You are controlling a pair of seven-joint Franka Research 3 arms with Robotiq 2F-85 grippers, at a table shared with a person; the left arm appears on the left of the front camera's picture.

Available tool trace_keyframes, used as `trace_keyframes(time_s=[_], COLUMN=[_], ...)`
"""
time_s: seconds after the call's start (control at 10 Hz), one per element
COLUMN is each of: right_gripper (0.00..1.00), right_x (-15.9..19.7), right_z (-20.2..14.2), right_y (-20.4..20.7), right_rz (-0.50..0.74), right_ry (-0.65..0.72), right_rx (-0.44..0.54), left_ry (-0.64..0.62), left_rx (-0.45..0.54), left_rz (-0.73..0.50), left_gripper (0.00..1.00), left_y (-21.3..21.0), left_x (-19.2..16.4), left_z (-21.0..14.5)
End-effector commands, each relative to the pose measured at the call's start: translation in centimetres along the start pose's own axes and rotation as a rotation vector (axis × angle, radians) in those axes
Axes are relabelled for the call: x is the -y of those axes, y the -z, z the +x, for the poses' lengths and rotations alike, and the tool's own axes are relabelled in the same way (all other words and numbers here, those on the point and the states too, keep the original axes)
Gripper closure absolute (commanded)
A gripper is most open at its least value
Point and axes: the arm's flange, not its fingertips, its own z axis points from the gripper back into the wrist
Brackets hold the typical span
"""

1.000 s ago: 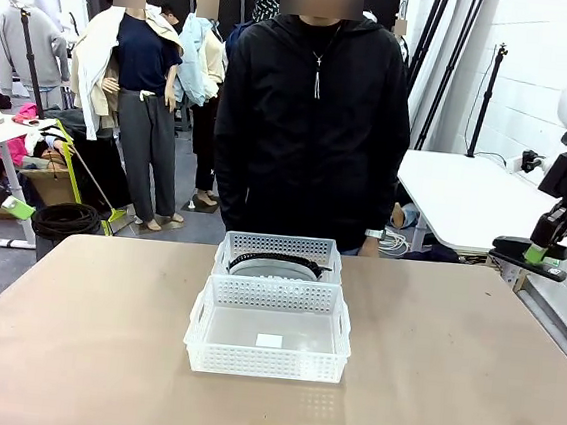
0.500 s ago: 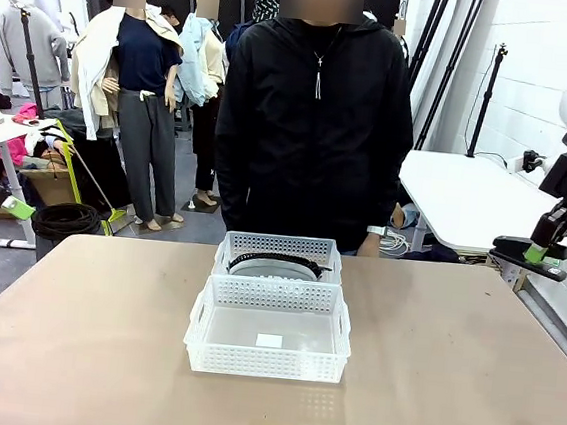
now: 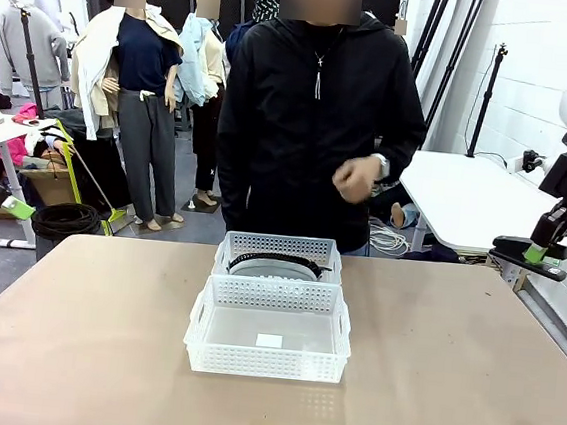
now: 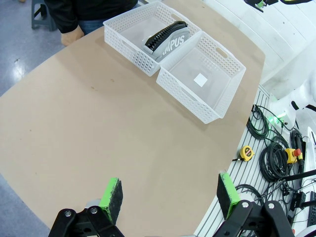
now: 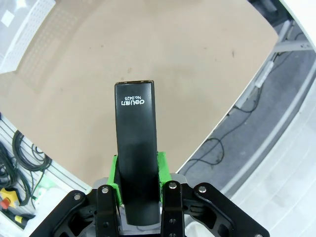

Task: Distribute items into two baskets.
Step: Place the picked Stapler into the Organizing basket as instructed by the person.

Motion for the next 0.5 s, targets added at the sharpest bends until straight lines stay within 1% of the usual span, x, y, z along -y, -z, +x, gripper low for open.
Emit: trace_keyframes(time_s=[0.0,0.4], right_gripper=[1.00,1.00], right_x=[0.17,0.17], right_z=[0.22,0.22], right_y=[-0.11,-0.11], right_rz=[-0.006,-0.006], right_ry=[-0.004,-0.004], right_rx=[0.001,0.001], left_ry=[0.003,0.003], left_rx=[0.013,0.013], left_rz=[-0.008,-0.008], left_gripper=[0.00,0.00], left_y=[-0.13,-0.13], left_x=[0.05,0.05], left_z=[0.00,0.00])
